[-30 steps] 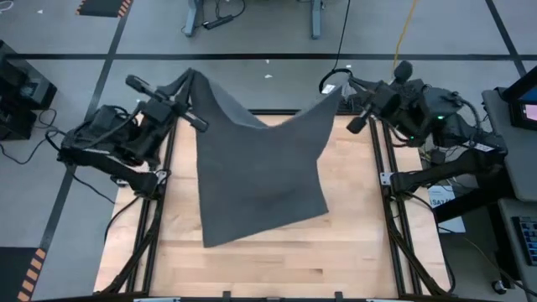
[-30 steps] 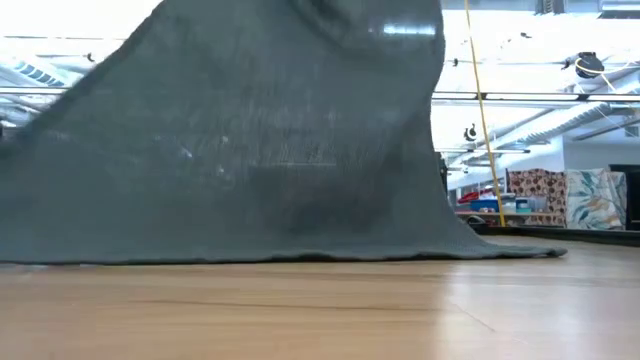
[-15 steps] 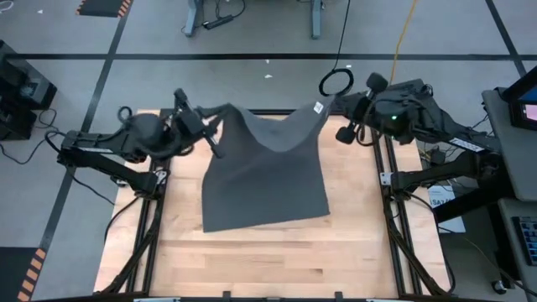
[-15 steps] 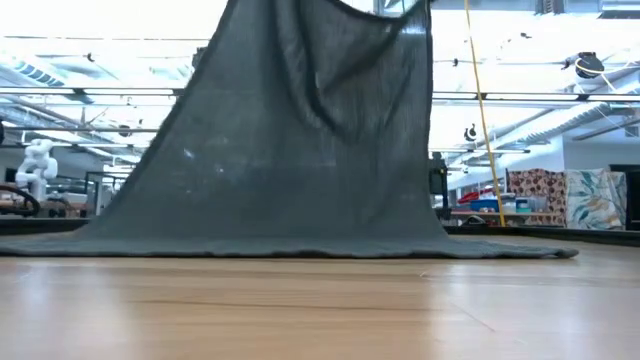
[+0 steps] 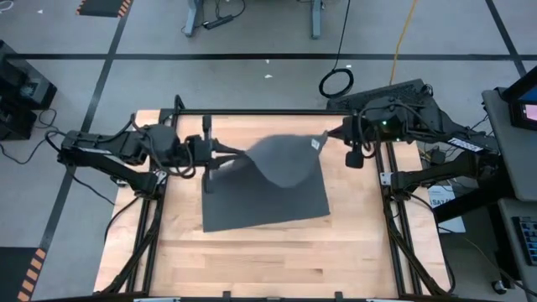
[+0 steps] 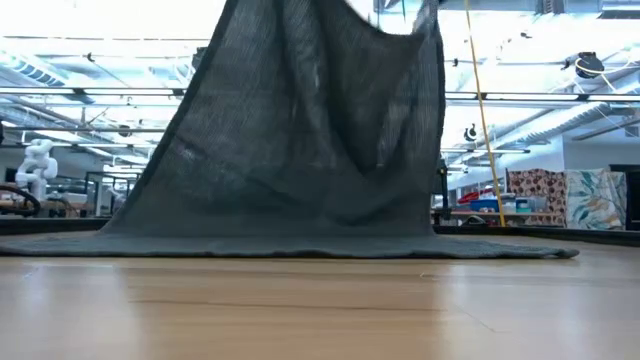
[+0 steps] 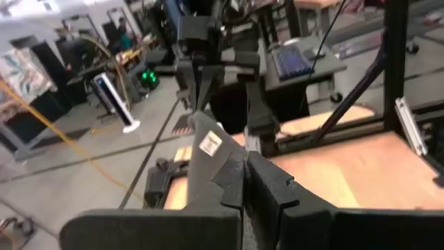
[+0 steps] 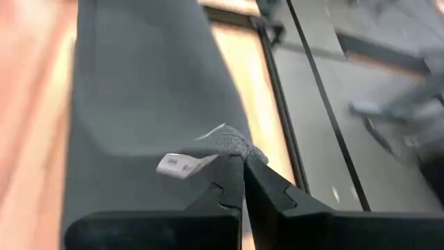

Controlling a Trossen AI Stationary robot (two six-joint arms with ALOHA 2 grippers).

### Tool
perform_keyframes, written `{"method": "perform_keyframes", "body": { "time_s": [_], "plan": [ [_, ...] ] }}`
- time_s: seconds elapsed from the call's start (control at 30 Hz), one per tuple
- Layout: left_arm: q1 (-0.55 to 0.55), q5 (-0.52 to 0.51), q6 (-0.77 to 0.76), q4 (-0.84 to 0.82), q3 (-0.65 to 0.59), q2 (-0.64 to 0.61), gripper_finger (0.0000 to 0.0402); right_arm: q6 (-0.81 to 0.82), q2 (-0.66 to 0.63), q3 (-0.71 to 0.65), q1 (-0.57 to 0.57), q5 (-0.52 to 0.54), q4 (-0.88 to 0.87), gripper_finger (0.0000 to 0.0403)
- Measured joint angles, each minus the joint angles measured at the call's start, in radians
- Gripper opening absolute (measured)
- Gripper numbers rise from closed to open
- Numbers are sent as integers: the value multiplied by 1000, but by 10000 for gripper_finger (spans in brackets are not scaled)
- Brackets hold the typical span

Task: Roll towel into tight, uniform cylinder
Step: Roll the towel

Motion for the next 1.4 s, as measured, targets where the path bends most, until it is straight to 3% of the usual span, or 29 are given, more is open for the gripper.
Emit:
{"method": "perform_keyframes", "body": {
  "time_s": [0.37, 0.47, 0.57, 0.67, 0.77, 0.83, 0.97, 1.07, 1.4],
  "plan": [
    [-5, 14, 99, 93, 0, 39, 11, -52, 9, 0, 1, -180, 221, 0],
    [-6, -51, 84, 107, 0, 53, 11, -40, 11, 0, 14, -172, 219, 0],
    [-5, -222, 87, 113, 0, 57, 11, -36, 10, 0, 22, -133, 187, 0],
    [2, -533, 110, 113, 0, 57, 11, 6, 10, 0, 27, -66, 112, 0],
    [37, -839, 175, 113, 0, 57, 11, 66, 12, -5, 27, 61, 20, 0],
    [83, -918, 187, 114, -4, 57, 11, 107, 15, -24, 23, 173, -17, 0],
    [185, -921, 161, 102, -34, 57, 11, 135, 16, -106, -3, 434, 41, 0],
    [252, -919, 155, 105, -67, 64, 11, 104, 16, -168, -44, 555, 111, 0],
    [301, -790, 47, 48, -157, 67, 11, -104, 21, -293, -166, 582, 439, 0]
  ]
}}
